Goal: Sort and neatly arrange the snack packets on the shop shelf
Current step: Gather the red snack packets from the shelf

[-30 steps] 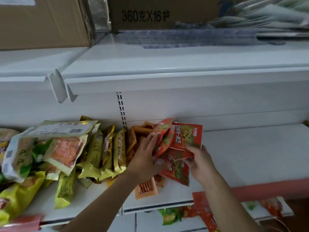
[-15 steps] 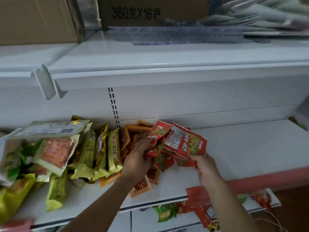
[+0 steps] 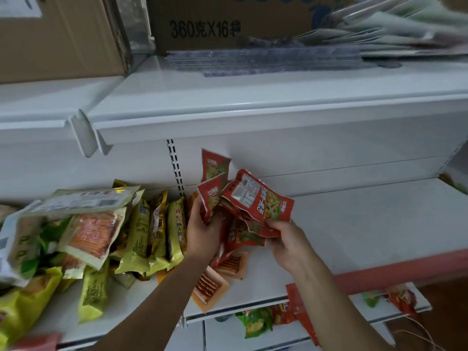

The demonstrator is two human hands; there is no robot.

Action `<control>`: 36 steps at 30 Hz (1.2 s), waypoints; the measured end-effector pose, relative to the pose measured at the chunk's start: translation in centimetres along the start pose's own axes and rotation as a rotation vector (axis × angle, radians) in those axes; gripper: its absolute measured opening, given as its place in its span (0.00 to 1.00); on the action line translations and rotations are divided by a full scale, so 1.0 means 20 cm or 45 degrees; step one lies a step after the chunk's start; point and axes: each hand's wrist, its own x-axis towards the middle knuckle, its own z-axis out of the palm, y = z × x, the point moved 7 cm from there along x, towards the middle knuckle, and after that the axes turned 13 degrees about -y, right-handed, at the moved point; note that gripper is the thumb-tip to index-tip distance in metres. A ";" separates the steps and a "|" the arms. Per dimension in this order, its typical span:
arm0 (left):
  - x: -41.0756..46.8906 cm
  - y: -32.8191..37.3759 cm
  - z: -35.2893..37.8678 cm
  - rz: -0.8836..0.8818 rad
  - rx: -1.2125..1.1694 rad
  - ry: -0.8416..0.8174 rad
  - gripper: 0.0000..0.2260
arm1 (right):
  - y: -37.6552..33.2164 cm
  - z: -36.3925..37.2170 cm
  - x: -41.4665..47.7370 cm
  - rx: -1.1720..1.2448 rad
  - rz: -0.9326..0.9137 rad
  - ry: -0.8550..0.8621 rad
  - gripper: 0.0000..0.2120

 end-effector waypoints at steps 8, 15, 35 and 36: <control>-0.01 0.06 0.08 -0.071 -0.387 -0.190 0.17 | -0.15 0.05 -0.07 -0.070 -0.252 0.067 0.19; 0.01 0.10 0.16 -0.082 -0.533 -0.176 0.11 | -0.39 0.03 -0.22 -0.161 -0.523 0.227 0.19; 0.23 0.17 1.52 0.418 0.110 -0.548 0.22 | -1.13 -1.07 -0.35 -0.484 -0.739 0.739 0.16; 0.25 0.16 1.63 0.420 0.145 -0.548 0.24 | -1.19 -1.17 -0.33 -0.502 -0.730 0.739 0.16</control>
